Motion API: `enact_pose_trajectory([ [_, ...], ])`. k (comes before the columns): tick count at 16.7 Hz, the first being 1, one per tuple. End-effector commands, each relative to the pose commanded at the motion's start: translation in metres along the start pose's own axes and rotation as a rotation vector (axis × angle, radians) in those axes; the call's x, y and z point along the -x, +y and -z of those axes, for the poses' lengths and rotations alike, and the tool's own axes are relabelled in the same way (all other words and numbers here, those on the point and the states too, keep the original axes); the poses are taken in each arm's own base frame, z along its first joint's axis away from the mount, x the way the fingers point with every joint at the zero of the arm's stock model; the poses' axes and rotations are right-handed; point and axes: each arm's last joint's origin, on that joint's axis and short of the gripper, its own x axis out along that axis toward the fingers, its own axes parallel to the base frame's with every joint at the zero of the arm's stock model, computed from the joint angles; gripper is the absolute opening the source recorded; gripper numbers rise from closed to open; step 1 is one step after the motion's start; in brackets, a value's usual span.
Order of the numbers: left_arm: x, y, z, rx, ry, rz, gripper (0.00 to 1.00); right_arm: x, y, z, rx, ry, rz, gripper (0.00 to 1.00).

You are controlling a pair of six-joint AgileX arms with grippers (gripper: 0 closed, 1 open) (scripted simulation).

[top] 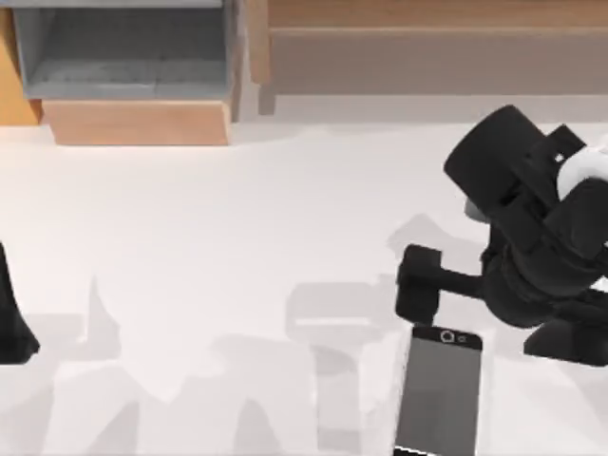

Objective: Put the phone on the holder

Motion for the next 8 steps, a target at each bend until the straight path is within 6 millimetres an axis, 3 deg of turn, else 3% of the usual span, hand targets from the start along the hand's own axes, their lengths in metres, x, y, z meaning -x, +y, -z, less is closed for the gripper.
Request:
enact_pose_trajectory([
  [4, 0.000, 0.000, 0.000, 0.000, 0.000, 0.000, 1.00, -0.022, 0.028, 0.007, -0.022, 0.109, 0.129, 1.00],
  [8, 0.000, 0.000, 0.000, 0.000, 0.000, 0.000, 1.00, -0.026, 0.031, 0.008, -0.026, 0.124, 0.150, 1.00],
])
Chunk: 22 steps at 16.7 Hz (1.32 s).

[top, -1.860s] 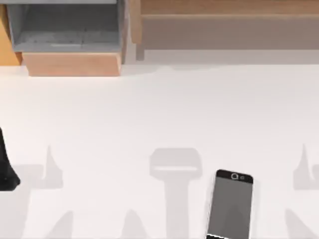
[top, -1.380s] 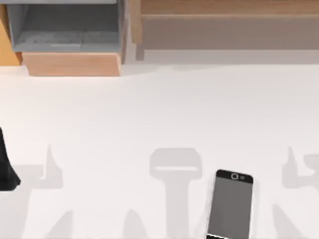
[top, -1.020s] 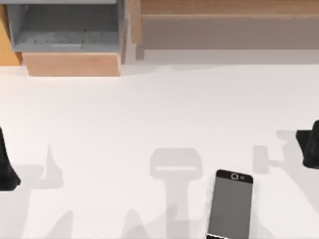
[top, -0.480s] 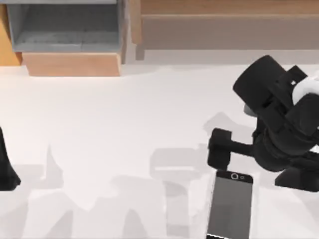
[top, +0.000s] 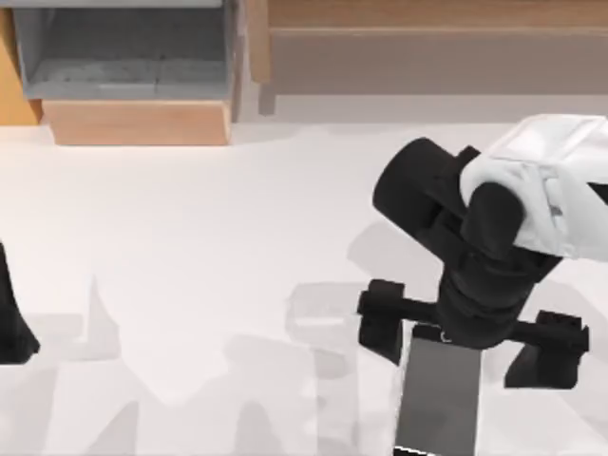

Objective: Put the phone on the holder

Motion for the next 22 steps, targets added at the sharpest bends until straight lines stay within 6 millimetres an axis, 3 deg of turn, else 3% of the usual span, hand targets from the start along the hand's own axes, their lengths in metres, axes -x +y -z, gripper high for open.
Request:
enact_pose_trajectory([
  [4, 0.000, 0.000, 0.000, 0.000, 0.000, 0.000, 1.00, -0.005, -0.001, -0.001, -0.002, 0.001, 0.001, 1.00],
  [12, 0.000, 0.000, 0.000, 0.000, 0.000, 0.000, 1.00, -0.076, 0.001, 0.000, 0.000, -0.001, -0.002, 1.00],
  [17, 0.000, 0.000, 0.000, 0.000, 0.000, 0.000, 1.00, -0.080, 0.000, 0.000, 0.000, 0.000, 0.000, 1.00],
  [22, 0.000, 0.000, 0.000, 0.000, 0.000, 0.000, 1.00, -0.080, 0.000, 0.000, 0.000, 0.000, 0.000, 0.62],
])
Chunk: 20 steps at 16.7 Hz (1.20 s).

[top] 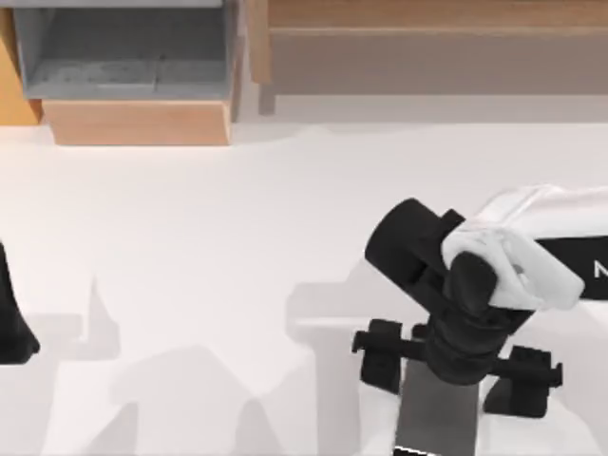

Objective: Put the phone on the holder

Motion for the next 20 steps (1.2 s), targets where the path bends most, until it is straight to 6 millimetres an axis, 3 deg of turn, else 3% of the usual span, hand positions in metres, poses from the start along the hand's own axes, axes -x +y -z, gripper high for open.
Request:
enact_pose_trajectory([
  [8, 0.000, 0.000, 0.000, 0.000, 0.000, 0.000, 1.00, 0.000, 0.000, 0.000, 0.000, 0.000, 0.000, 0.02],
  [16, 0.000, 0.000, 0.000, 0.000, 0.000, 0.000, 1.00, 0.000, 0.000, 0.000, 0.000, 0.000, 0.000, 0.00],
  [17, 0.000, 0.000, 0.000, 0.000, 0.000, 0.000, 1.00, 0.016, -0.002, 0.000, 0.009, -0.020, 0.000, 0.00],
  [20, 0.000, 0.000, 0.000, 0.000, 0.000, 0.000, 1.00, 0.023, -0.001, 0.000, 0.008, -0.020, 0.000, 0.00],
])
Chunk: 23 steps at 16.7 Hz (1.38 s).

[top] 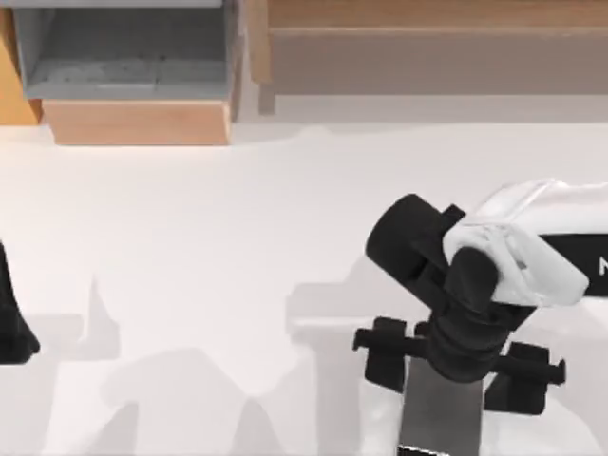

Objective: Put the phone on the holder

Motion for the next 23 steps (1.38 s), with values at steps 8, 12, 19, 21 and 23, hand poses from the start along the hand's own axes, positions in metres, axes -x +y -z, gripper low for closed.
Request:
enact_pose_trajectory([
  [8, 0.000, 0.000, 0.000, 0.000, 0.000, 0.000, 1.00, 0.011, -0.001, 0.000, -0.001, 0.003, 0.003, 0.00],
  [12, 0.000, 0.000, 0.000, 0.000, 0.000, 0.000, 1.00, 0.042, -0.001, -0.016, 0.017, -0.036, -0.123, 0.00],
  [19, 0.000, 0.000, 0.000, 0.000, 0.000, 0.000, 1.00, 0.123, -0.059, -0.070, 0.136, -0.200, -0.465, 0.00],
  [21, 0.000, 0.000, 0.000, 0.000, 0.000, 0.000, 1.00, 0.146, -0.090, -0.083, 0.192, -0.288, -0.543, 0.00],
  [23, 0.000, 0.000, 0.000, 0.000, 0.000, 0.000, 1.00, 0.166, -0.124, -0.093, 0.254, -0.392, -0.595, 0.00],
])
